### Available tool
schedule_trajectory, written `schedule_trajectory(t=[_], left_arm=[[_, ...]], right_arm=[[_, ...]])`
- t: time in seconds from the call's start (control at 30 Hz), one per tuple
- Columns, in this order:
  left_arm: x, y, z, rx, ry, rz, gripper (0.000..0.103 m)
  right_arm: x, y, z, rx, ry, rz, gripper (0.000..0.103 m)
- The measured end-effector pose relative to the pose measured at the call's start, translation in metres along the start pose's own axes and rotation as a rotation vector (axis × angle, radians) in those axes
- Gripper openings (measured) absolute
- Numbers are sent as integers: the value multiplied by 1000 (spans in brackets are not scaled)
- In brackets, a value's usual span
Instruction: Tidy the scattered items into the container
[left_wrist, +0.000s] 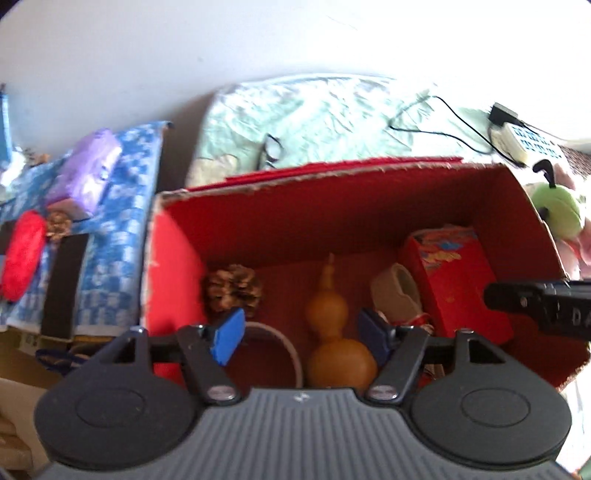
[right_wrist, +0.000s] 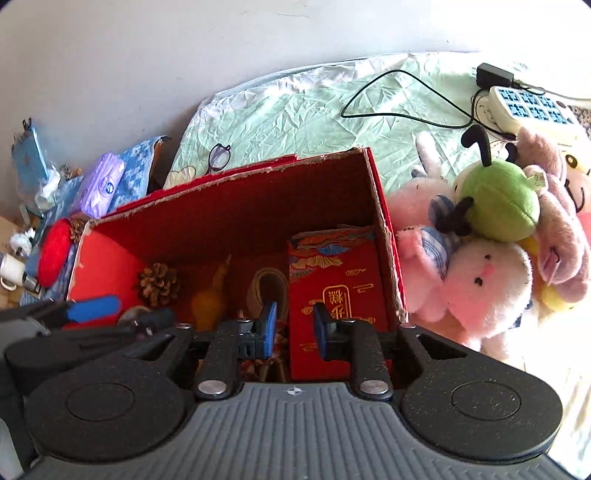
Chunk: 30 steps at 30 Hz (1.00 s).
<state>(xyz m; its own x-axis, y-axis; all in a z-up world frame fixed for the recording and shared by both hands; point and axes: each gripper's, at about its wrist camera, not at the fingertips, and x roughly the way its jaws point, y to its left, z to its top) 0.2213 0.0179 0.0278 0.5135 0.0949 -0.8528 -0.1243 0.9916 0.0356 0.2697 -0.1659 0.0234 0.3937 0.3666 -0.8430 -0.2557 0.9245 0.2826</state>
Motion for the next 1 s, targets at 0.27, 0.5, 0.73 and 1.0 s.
schedule_trajectory(t=[0.27, 0.5, 0.73, 1.0], left_arm=[[-32, -6, -8, -71, -66, 137, 83], [-58, -12, -20, -139, -87, 226, 90], [-82, -26, -33, -159, -109, 305, 101], [-91, -31, -53, -237, -73, 338, 102]], right_arm=[[-16, 6, -13, -59, -25, -10, 35], [-36, 5, -22, -87, -53, -17, 55], [-50, 4, -28, -111, -73, -44, 73], [-59, 0, -39, -129, -92, -30, 81]])
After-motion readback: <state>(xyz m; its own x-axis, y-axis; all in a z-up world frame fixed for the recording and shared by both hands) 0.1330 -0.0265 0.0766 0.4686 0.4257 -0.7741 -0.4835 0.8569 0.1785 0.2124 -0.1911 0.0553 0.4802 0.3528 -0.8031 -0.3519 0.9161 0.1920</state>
